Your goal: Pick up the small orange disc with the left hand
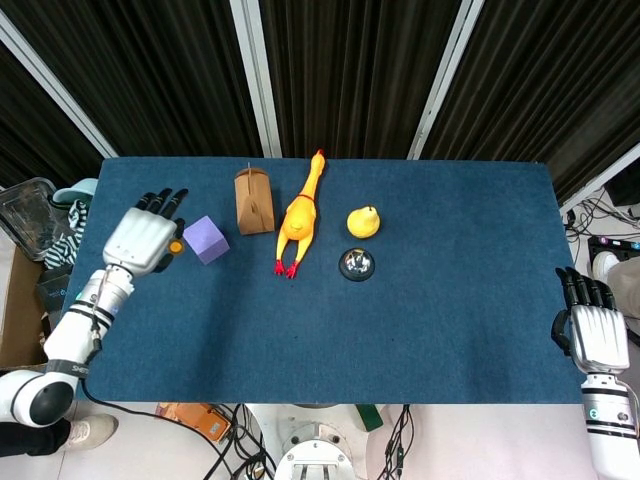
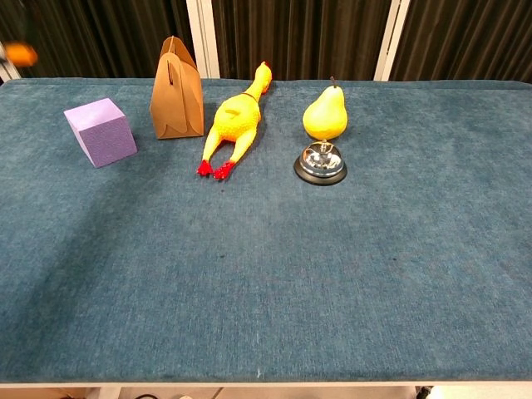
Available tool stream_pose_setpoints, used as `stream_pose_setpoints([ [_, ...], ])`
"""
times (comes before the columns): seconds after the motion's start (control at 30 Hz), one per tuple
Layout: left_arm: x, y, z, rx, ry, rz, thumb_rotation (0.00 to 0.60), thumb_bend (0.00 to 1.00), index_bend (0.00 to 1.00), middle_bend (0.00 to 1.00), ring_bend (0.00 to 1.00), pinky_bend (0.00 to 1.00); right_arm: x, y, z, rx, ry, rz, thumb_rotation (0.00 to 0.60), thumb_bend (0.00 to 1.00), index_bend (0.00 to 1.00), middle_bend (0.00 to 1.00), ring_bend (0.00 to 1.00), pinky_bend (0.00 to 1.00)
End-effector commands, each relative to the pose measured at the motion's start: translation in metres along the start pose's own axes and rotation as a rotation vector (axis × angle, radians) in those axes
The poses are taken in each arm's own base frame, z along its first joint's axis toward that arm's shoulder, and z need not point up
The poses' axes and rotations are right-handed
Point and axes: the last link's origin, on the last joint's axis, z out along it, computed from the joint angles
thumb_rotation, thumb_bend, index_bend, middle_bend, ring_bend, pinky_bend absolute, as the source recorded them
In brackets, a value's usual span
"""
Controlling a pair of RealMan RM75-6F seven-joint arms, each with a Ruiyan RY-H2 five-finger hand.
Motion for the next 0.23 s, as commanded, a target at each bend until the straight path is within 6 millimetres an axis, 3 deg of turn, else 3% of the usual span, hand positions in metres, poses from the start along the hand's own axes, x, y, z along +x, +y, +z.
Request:
stream_pose_setpoints([
  [0.03, 0.027, -0.003, -0.003, 0.015, 0.02, 0.048, 0.6, 0.32, 0.52, 0.0, 0.0, 0.13, 0.0, 0.0, 0.0, -0.001, -0.001, 0.001, 0.6, 0.92, 0.15, 0.15, 0.17, 0.15],
  [0.23, 0.039, -0.005, -0.011, 0.028, 0.02, 0.069, 0.6, 0.32, 0.52, 0.0, 0.0, 0.13, 0.0, 0.0, 0.0, -0.002, -0.002, 0.003, 0.6, 0.92, 0.15, 0.15, 0.17, 0.15],
])
